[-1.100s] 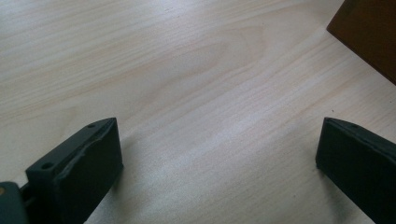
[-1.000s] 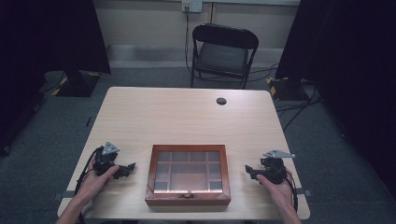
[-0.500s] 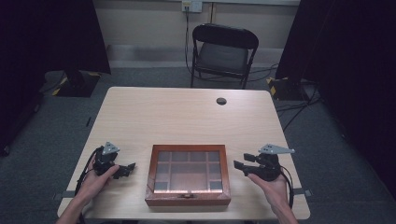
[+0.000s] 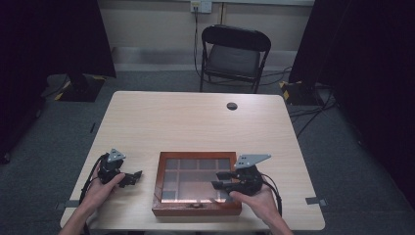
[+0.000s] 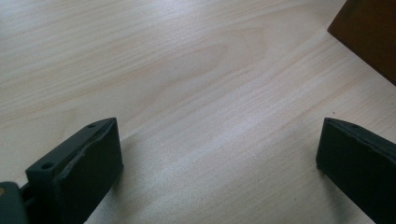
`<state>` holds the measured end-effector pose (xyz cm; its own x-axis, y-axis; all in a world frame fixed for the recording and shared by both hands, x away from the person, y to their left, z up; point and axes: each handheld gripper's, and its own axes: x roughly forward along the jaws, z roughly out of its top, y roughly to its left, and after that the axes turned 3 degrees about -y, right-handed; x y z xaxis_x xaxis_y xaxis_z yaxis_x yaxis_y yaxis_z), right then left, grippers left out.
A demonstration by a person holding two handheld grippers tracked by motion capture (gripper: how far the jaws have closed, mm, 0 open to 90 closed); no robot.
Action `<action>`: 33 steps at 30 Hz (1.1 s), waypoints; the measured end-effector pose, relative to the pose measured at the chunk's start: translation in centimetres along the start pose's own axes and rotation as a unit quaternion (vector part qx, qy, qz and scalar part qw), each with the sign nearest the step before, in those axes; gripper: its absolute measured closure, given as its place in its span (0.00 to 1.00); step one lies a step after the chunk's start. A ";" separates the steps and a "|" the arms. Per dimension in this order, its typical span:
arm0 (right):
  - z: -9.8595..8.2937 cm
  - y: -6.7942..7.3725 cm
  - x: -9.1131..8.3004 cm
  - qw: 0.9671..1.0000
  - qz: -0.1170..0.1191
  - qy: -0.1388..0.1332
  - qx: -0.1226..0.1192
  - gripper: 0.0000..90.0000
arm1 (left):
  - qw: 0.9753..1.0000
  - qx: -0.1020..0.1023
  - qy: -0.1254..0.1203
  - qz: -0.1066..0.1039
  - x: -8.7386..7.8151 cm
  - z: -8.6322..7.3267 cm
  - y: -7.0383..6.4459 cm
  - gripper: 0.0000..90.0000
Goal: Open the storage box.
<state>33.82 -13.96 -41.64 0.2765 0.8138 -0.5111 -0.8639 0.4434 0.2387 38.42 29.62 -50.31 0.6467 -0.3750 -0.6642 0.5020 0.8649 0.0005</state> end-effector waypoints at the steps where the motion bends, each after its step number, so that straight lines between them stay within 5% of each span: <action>1: 0.0 0.3 0.4 1.000 0.006 0.003 -0.003 0.67 | 1.000 0.001 0.001 0.000 0.0 0.0 0.0 0.00; 11: -0.7 2.3 2.6 0.996 0.073 0.036 -0.030 0.81 | 1.000 0.003 0.002 0.000 0.0 0.0 0.0 0.00; 23: -1.1 3.0 3.8 0.992 0.113 0.047 -0.030 0.86 | 1.000 0.002 0.002 0.002 0.0 0.0 0.0 0.00; 33: -1.6 3.1 4.3 0.992 0.103 0.058 -0.044 0.90 | 1.000 -0.002 0.000 0.003 0.0 0.0 -0.1 0.00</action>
<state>31.68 -9.71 -44.45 0.0437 0.8327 -0.5520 -0.9319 0.2332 0.2780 38.34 29.50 -50.30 0.6492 -0.3700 -0.6646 0.4961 0.8683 0.0012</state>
